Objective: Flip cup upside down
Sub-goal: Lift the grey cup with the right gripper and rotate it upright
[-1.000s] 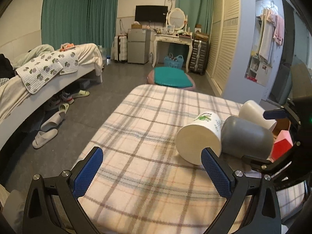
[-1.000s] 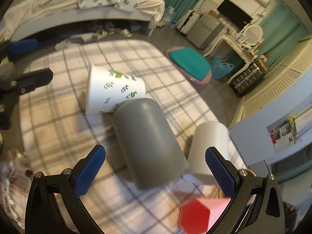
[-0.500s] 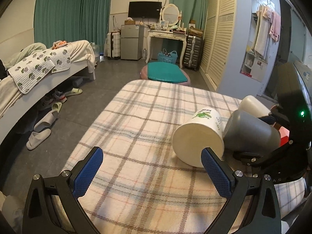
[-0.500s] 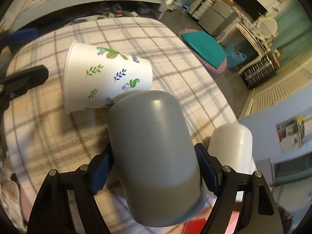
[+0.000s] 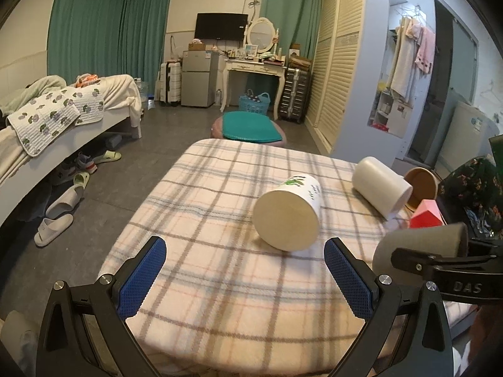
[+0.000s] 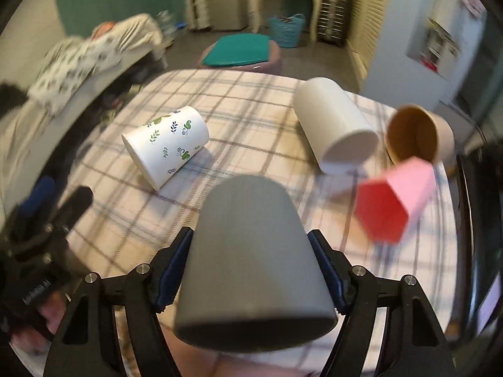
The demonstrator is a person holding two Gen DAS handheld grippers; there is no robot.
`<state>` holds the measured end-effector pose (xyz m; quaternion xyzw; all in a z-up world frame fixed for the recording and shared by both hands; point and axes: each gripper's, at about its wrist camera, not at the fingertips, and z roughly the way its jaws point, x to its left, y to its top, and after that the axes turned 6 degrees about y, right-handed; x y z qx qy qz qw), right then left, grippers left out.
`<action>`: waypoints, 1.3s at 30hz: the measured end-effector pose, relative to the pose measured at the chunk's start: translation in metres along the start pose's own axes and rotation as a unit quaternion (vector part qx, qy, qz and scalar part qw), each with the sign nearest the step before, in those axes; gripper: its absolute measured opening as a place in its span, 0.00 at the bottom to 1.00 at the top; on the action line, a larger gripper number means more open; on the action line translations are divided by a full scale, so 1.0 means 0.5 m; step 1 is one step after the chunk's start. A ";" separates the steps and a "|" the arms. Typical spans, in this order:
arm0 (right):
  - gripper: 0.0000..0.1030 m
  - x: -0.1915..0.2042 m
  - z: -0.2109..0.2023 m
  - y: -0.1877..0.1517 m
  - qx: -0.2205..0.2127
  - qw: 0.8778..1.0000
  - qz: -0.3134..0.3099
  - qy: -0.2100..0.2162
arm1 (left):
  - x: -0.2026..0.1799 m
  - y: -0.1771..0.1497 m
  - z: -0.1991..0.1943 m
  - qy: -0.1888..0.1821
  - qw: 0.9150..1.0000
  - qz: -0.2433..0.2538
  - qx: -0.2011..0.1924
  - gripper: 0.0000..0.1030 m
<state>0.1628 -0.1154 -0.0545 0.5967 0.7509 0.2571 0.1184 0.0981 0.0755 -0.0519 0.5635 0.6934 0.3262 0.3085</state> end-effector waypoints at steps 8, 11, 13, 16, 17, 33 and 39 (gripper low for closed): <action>0.69 0.004 -0.024 -0.047 -0.029 0.999 0.017 -0.028 | -0.020 -0.022 -0.018 -0.006 1.000 0.027 0.001 1.00; 0.69 0.004 -0.035 -0.071 -0.027 0.999 0.009 -0.028 | -0.025 -0.028 -0.015 -0.003 1.000 0.029 0.004 1.00; 0.69 0.005 -0.039 -0.083 -0.023 0.999 0.004 -0.032 | -0.031 -0.030 -0.013 -0.001 1.000 0.029 0.009 1.00; 0.68 0.006 -0.036 -0.099 -0.014 0.999 0.001 -0.032 | -0.042 -0.032 -0.015 0.000 0.999 0.035 0.007 1.00; 0.69 0.004 -0.033 -0.105 -0.012 1.000 0.003 -0.028 | -0.044 -0.033 -0.016 0.001 0.999 0.036 0.007 1.00; 0.68 -0.014 -0.019 -0.079 -0.053 0.998 -0.015 0.020 | -0.062 0.001 -0.028 0.048 0.998 0.035 0.007 1.00; 0.83 -0.038 -0.091 -0.078 -0.127 0.990 -0.053 0.022 | -0.103 0.030 -0.054 0.054 0.998 0.038 0.001 1.00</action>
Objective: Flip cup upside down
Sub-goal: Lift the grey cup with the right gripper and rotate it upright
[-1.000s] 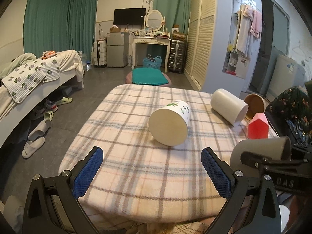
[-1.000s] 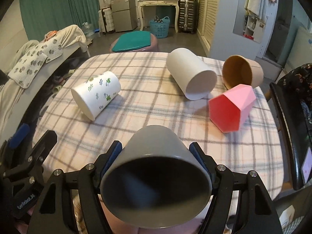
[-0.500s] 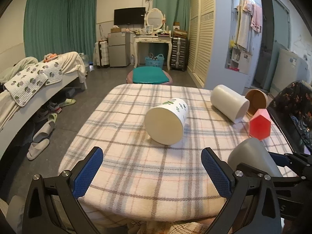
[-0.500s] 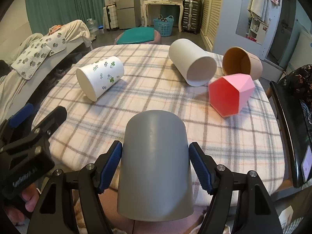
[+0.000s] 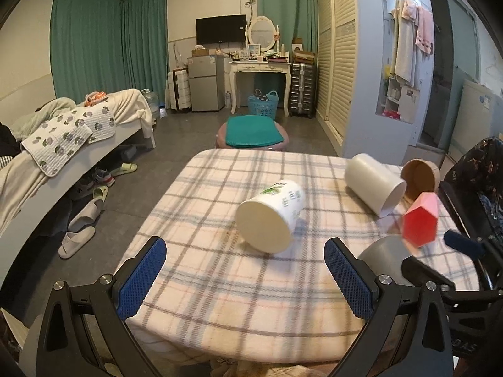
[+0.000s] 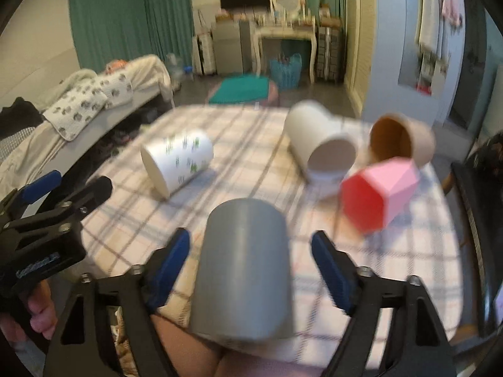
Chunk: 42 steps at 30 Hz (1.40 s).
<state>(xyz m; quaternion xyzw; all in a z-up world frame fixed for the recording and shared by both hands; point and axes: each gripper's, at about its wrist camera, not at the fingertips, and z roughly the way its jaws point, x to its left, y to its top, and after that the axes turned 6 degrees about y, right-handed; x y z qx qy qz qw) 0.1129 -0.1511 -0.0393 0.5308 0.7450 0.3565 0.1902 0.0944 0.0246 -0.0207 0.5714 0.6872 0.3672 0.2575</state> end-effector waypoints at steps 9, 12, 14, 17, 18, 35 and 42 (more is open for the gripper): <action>0.87 -0.114 -0.078 -0.009 -0.039 0.999 -0.003 -0.030 | -0.124 0.044 -0.033 -0.036 0.999 0.019 0.034 1.00; 0.88 -0.162 -0.096 -0.024 -0.043 0.998 0.007 -0.044 | -0.180 0.045 -0.032 -0.051 0.997 0.042 0.048 1.00; 0.88 -0.191 -0.101 -0.034 -0.044 0.997 0.021 -0.051 | -0.208 0.040 -0.021 -0.052 0.995 0.055 0.062 1.00; 0.88 -0.230 -0.101 -0.046 -0.043 0.997 0.040 -0.055 | -0.241 0.027 0.016 -0.047 0.992 0.066 0.100 1.00; 0.88 -0.240 -0.099 -0.049 -0.041 0.997 0.045 -0.056 | -0.245 0.022 0.029 -0.047 0.990 0.066 0.114 1.00; 0.88 -0.305 -0.036 -0.066 -0.018 0.995 0.082 -0.054 | -0.273 -0.012 0.162 -0.078 0.964 0.037 0.253 0.98; 0.88 -0.300 -0.023 -0.066 -0.013 0.995 0.081 -0.054 | -0.277 -0.014 0.165 -0.099 0.958 0.040 0.267 0.75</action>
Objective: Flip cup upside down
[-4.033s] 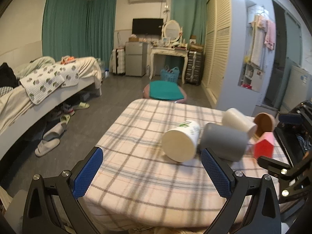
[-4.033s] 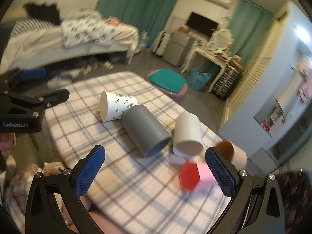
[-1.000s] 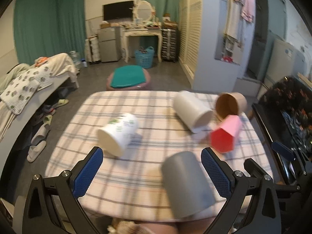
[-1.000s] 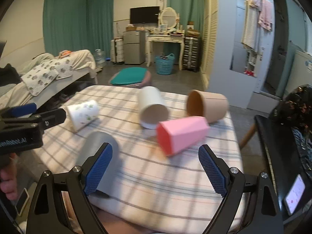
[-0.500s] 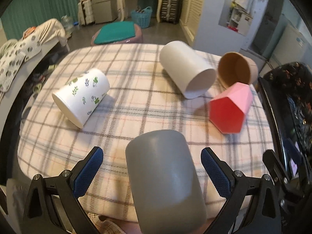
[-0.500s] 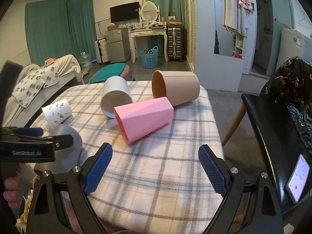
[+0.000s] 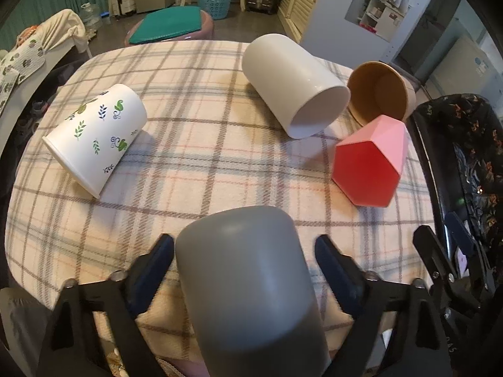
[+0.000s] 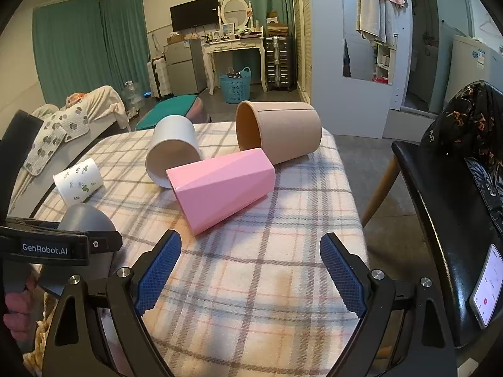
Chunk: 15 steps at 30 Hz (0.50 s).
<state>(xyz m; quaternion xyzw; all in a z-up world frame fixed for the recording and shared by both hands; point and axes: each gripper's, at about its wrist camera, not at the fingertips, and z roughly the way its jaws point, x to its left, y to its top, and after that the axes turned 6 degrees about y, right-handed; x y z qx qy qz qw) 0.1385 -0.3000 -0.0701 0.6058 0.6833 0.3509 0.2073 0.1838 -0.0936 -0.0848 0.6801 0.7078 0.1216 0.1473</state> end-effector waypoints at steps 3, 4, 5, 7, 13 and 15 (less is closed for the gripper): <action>0.88 0.006 -0.004 0.001 -0.002 1.000 -0.003 0.000 | 0.003 -0.001 -0.005 -0.006 1.000 0.001 0.002 0.74; 0.88 0.009 -0.006 0.001 -0.003 1.000 -0.003 0.000 | 0.003 -0.003 -0.011 -0.007 1.000 0.003 -0.002 0.74; 0.88 0.011 -0.010 0.002 -0.005 1.000 -0.004 0.000 | 0.003 -0.005 -0.019 -0.008 1.000 0.006 -0.008 0.74; 0.88 0.014 -0.016 0.001 -0.007 1.000 -0.005 -0.001 | 0.005 -0.004 -0.040 -0.012 1.000 0.010 -0.025 0.74; 0.88 0.025 -0.039 0.004 -0.020 1.000 -0.005 -0.002 | -0.002 -0.015 -0.135 -0.013 0.993 0.039 -0.112 0.73; 0.88 0.030 -0.049 0.005 -0.027 1.000 -0.005 -0.002 | -0.004 -0.018 -0.157 -0.008 0.989 0.046 -0.138 0.72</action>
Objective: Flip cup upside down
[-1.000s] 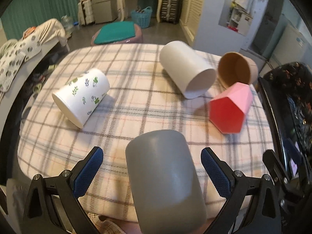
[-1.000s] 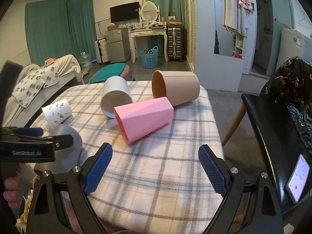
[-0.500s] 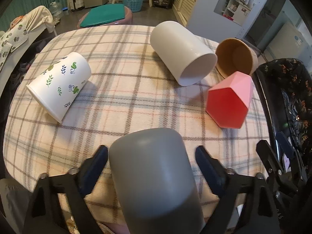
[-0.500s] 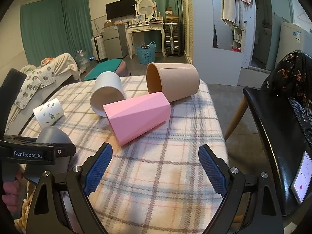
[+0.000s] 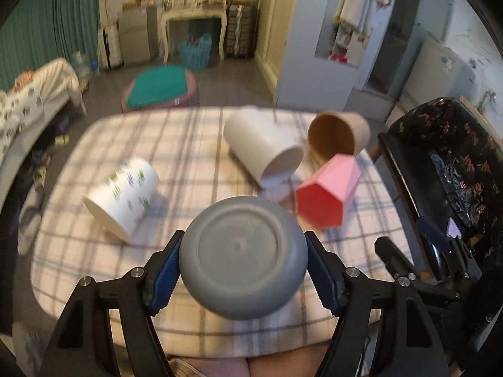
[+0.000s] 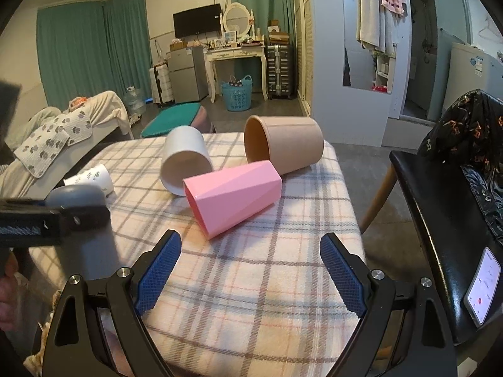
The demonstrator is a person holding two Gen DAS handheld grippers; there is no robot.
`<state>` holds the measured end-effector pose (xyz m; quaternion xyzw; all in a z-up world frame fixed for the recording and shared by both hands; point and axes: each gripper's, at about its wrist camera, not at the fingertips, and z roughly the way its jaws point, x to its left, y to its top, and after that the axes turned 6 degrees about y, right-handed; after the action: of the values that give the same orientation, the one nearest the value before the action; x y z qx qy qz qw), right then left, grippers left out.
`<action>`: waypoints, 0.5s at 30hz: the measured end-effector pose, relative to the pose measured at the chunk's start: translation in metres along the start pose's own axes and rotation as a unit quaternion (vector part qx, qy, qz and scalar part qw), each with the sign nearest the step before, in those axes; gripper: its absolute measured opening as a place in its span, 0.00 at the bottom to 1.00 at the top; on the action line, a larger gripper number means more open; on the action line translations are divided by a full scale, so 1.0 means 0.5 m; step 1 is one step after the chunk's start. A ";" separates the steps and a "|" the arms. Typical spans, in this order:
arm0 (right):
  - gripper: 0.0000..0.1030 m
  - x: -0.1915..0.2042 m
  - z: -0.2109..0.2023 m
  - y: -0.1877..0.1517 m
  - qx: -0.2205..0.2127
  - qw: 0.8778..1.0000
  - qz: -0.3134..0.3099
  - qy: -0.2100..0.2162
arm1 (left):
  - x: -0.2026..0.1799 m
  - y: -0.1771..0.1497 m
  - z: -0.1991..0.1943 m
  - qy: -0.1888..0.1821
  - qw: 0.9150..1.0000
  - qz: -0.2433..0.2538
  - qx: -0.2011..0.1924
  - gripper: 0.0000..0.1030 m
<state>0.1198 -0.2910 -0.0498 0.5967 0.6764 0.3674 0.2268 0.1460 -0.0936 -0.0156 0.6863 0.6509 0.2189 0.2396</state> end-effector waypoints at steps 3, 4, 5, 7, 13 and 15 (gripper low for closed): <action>0.88 0.009 -0.008 0.000 -0.006 1.000 0.000 0.001 | 0.001 0.005 -0.008 0.004 1.000 0.003 -0.023 0.72; 0.88 0.011 -0.009 -0.001 -0.006 1.000 -0.001 0.001 | 0.005 0.010 -0.003 0.008 1.000 0.004 -0.030 0.72; 0.88 0.014 -0.009 -0.002 -0.006 1.000 -0.002 0.001 | 0.007 0.013 -0.001 0.012 0.999 0.004 -0.033 0.72; 0.88 0.018 -0.008 -0.003 -0.004 1.000 -0.004 0.000 | 0.006 0.017 0.004 0.019 0.999 0.009 -0.042 0.72; 0.88 0.021 0.001 -0.006 0.003 1.000 -0.004 -0.004 | 0.010 0.018 0.020 0.024 0.999 0.014 -0.042 0.71; 0.88 0.020 0.006 -0.005 0.005 1.000 -0.004 -0.006 | 0.011 0.016 0.026 0.027 0.999 0.012 -0.040 0.71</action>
<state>0.1186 -0.2807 -0.0521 0.5976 0.6788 0.3596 0.2297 0.1605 -0.0890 -0.0211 0.6778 0.6394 0.2661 0.2470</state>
